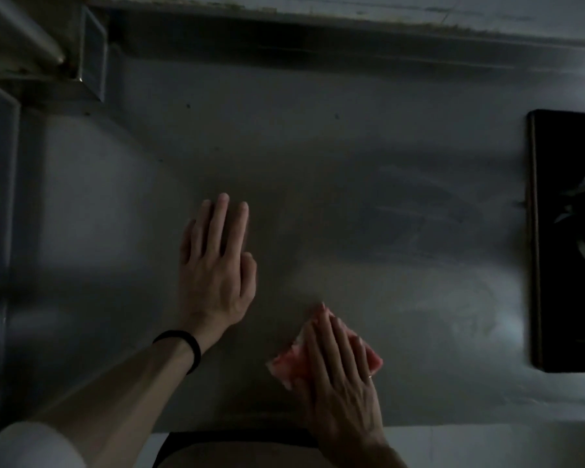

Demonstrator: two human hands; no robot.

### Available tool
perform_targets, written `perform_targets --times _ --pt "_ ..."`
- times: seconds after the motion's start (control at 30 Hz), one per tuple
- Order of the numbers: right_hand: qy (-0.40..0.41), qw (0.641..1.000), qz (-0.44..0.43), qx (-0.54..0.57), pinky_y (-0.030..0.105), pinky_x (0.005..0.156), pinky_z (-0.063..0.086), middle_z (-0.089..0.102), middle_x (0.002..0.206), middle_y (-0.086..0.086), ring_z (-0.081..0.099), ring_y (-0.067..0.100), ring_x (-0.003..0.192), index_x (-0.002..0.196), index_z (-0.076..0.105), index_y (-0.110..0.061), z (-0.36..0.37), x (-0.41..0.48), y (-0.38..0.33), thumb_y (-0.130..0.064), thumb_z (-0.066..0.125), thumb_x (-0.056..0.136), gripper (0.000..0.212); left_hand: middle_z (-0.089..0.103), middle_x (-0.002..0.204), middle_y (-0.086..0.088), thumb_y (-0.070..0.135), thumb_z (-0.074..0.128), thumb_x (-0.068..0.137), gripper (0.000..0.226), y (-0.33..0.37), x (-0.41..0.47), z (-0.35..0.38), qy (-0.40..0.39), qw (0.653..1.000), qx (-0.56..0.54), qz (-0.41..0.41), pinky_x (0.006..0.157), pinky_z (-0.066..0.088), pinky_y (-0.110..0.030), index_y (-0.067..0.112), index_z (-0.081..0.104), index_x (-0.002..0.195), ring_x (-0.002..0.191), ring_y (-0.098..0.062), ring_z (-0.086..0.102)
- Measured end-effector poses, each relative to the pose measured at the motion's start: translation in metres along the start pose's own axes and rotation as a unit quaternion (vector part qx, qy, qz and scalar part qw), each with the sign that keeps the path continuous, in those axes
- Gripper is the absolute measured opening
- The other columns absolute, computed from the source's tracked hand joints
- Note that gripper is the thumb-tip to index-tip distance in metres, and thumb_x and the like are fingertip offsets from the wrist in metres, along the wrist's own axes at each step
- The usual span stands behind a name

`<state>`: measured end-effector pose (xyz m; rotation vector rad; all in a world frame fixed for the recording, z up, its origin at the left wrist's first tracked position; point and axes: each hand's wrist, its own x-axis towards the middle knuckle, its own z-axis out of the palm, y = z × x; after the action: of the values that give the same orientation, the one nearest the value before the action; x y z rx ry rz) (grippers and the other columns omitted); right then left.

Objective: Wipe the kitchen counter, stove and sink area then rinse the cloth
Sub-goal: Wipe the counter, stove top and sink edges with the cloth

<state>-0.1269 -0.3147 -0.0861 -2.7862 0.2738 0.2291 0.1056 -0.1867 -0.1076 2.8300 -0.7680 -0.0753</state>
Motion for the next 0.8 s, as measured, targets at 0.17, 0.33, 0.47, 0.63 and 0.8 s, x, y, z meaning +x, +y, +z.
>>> perform_targets --times 0.17,0.33,0.47,0.63,0.8 --pt "0.023 0.999 -0.038 -0.014 0.044 0.131 0.007 0.015 0.173 0.013 0.013 0.028 0.161 0.164 0.026 -0.010 -0.023 0.098 0.037 -0.044 0.051 0.104 0.073 0.017 0.175 -0.010 0.031 0.043 0.098 0.073 0.000 0.000 0.000 0.003 1.000 0.010 -0.001 0.129 0.015 -0.049 0.018 0.024 0.166 0.160 -0.034 0.020" --pt "0.050 0.998 0.009 -0.024 0.044 0.131 0.003 0.013 0.174 0.016 0.010 0.033 0.161 0.165 0.020 -0.008 -0.069 0.265 0.085 -0.043 0.040 0.107 0.071 0.019 0.174 -0.011 0.032 0.044 0.097 0.072 0.000 0.001 0.001 0.009 1.000 0.022 -0.003 0.130 0.014 -0.048 0.017 0.028 0.165 0.159 -0.034 0.022" --pt "0.035 0.999 0.024 -0.022 0.045 0.131 -0.002 0.001 0.175 0.014 -0.001 0.030 0.162 0.167 0.009 -0.008 -0.096 0.342 0.118 -0.047 0.025 0.110 0.071 0.019 0.175 -0.008 0.032 0.047 0.096 0.074 0.000 0.000 0.005 0.025 0.999 0.021 0.004 0.128 0.022 -0.051 0.019 0.027 0.166 0.158 -0.032 0.024" --pt "0.068 0.996 0.050 -0.018 0.045 0.131 0.003 0.007 0.175 0.016 0.005 0.030 0.162 0.166 0.014 -0.007 -0.081 0.306 0.091 -0.044 0.023 0.111 0.067 0.021 0.174 -0.009 0.033 0.045 0.095 0.073 -0.004 -0.002 0.006 0.024 1.000 0.016 0.000 0.124 0.027 -0.054 0.018 0.030 0.165 0.156 -0.033 0.026" --pt "0.045 0.999 0.010 0.003 0.047 0.131 0.009 0.015 0.172 0.018 0.013 0.033 0.161 0.163 0.027 -0.005 -0.040 0.127 0.048 -0.040 0.047 0.108 0.068 0.023 0.173 -0.010 0.031 0.046 0.093 0.072 0.002 0.000 -0.003 0.019 1.000 0.002 -0.009 0.124 0.027 -0.054 0.016 0.034 0.163 0.154 -0.035 0.028"
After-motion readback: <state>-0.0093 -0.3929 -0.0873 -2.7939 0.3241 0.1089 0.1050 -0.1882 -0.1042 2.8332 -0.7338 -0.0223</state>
